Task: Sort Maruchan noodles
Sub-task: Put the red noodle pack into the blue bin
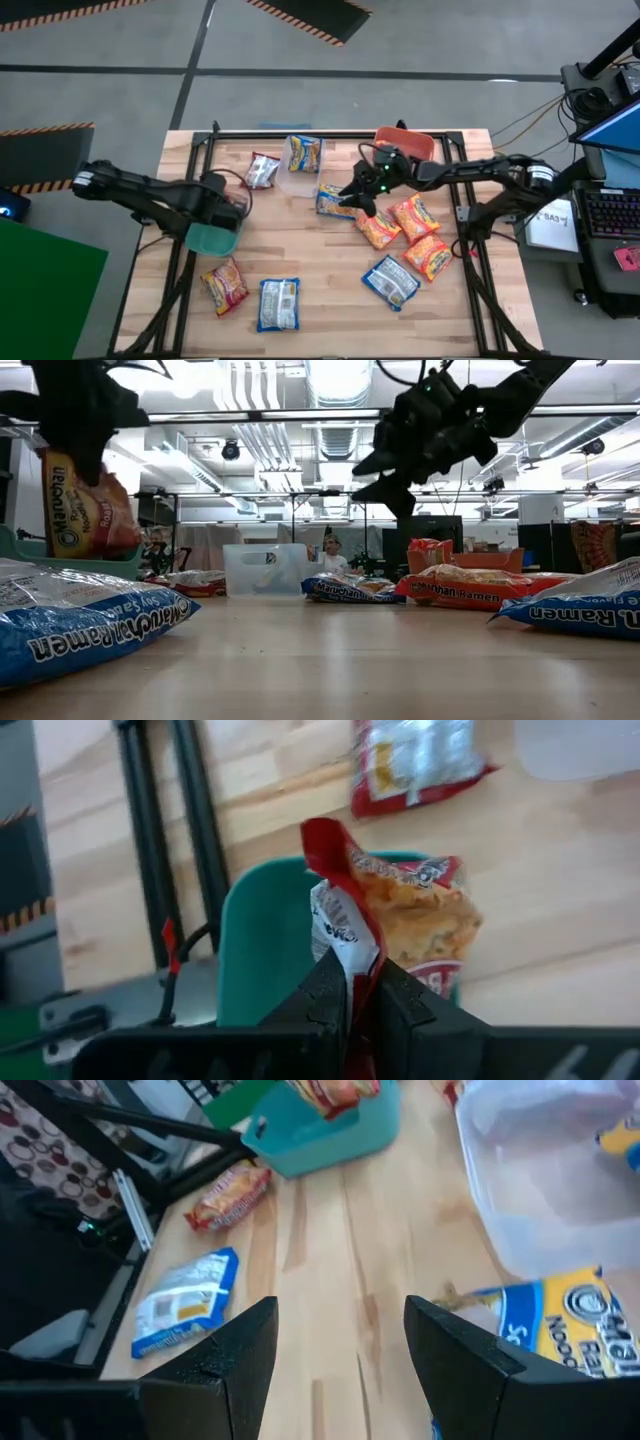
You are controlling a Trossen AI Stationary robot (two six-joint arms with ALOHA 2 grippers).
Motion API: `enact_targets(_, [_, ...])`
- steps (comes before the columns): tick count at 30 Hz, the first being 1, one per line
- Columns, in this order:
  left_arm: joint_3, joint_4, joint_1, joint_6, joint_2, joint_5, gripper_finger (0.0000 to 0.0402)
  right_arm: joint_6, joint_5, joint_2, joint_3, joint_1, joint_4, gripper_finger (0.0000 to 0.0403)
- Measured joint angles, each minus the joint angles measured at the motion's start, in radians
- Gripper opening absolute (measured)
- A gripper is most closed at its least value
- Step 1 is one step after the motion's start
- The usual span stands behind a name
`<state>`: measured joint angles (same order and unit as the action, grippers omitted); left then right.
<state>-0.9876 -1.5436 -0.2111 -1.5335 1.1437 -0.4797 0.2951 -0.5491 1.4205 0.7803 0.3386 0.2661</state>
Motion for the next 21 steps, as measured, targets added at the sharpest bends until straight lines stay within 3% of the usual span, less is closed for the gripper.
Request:
enact_targets(9, [-0.002,-0.014,-0.002,-0.016,0.016,0.098,0.0005,-0.004,0.000,0.015,0.000,0.000,0.000,0.0205])
enact_targets(21, [-0.003,-0.024,-0.002,-0.046,0.038,0.095,0.0006,-0.011,0.000,0.013,0.000,0.000,0.000,0.0205])
